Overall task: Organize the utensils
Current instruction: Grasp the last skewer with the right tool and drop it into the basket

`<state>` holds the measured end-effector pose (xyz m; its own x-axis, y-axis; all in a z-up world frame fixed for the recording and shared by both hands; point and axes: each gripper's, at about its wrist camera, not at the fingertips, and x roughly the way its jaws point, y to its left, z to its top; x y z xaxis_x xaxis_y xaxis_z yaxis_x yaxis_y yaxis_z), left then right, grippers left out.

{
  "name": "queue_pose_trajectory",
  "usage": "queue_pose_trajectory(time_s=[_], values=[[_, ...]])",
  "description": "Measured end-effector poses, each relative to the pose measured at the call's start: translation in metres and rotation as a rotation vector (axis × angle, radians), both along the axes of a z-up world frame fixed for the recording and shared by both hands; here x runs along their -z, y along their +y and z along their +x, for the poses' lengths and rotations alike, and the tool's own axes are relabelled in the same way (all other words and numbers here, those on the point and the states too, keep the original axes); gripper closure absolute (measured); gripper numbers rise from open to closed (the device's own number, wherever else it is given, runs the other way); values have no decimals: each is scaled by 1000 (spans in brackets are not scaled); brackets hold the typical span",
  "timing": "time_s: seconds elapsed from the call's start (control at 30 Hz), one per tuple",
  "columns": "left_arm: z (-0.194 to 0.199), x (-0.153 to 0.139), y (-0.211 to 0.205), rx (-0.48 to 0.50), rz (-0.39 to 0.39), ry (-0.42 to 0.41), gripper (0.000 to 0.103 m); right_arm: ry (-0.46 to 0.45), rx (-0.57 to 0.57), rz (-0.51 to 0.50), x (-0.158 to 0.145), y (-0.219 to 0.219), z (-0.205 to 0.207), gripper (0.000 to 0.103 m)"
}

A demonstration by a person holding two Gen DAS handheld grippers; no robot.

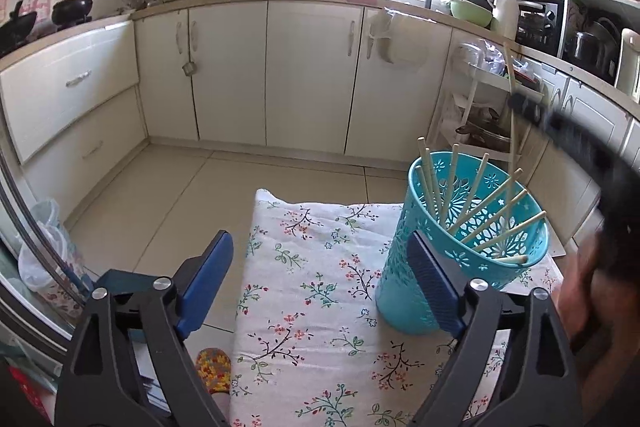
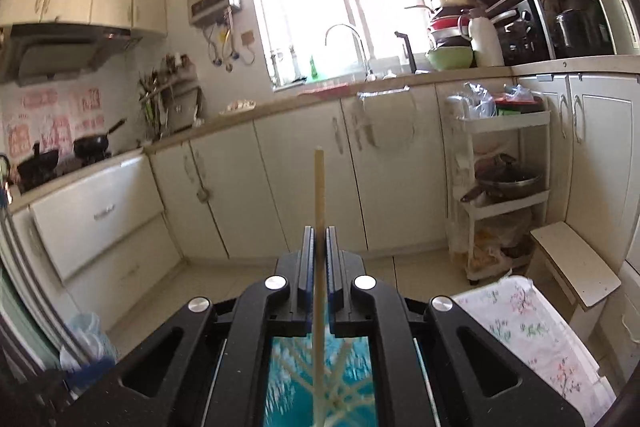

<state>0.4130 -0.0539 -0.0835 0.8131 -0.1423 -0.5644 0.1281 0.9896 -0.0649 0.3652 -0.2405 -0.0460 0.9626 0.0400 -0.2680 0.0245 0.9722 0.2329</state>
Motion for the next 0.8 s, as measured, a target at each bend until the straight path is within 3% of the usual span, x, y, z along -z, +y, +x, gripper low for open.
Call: queue_pose_trajectory(time_s=[0.27, 0.53, 0.6, 0.73, 0.8], values=[[-24, -5, -11, 2, 87, -49, 10, 93, -68, -23, 22, 0, -69, 95], [-80, -4, 0, -11, 99, -25, 8, 115, -101, 53, 18, -17, -153, 81], [-93, -1, 6, -19, 109, -8, 8, 163, -108, 42, 26, -19, -159, 74], [-109, 6, 24, -50, 113, 21, 8, 298, -104, 114, 55, -29, -158, 74], [-117, 3, 30, -35, 109, 46, 8, 320, -87, 142, 62, -29, -166, 73]])
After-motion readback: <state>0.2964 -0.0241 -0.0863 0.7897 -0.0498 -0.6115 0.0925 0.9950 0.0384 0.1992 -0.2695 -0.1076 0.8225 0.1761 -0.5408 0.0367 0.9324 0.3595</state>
